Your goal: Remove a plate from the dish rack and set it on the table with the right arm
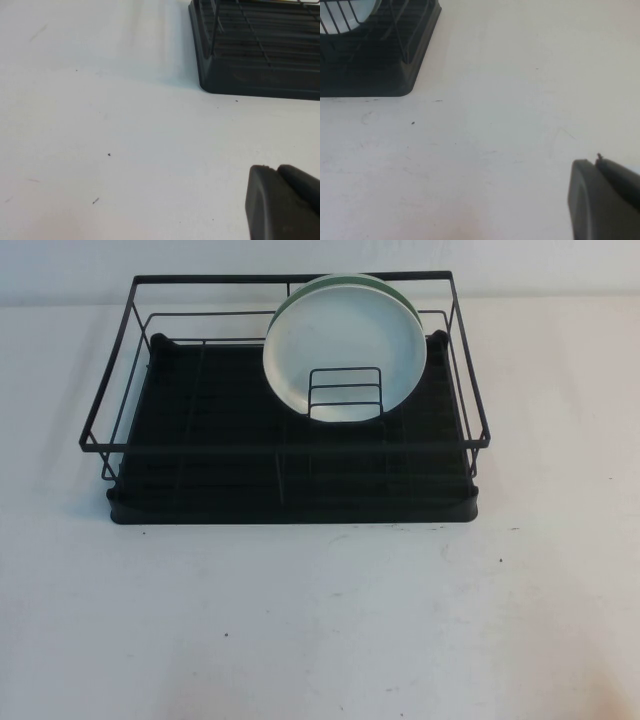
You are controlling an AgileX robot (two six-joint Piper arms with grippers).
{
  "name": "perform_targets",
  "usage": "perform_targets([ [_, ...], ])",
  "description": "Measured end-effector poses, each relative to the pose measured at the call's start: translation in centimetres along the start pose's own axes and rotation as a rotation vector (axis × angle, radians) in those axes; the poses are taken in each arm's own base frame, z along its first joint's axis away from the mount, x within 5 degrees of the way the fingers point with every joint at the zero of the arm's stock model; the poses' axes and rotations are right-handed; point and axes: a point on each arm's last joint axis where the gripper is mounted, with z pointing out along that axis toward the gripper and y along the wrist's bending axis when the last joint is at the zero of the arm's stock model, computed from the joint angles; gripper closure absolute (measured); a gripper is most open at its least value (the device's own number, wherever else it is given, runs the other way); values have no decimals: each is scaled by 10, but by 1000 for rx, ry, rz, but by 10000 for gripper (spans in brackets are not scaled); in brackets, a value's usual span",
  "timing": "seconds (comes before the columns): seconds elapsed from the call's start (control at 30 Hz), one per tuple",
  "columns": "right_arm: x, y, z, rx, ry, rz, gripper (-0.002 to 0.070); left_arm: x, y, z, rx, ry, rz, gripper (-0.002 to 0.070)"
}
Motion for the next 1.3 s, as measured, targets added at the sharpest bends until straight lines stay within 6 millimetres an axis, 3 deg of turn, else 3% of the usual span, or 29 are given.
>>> perform_targets([
  [0.27,0,0,0,-1,0,2,694,0,0,0,0,0,0,679],
  [0.73,-1,7,0,-76,-7,205,694,0,0,0,0,0,0,679],
  [1.1,-19,10,-3,-175,-170,676,694,0,0,0,0,0,0,679],
  [1.3,-22,10,-3,-202,-187,802,694,0,0,0,0,0,0,679],
])
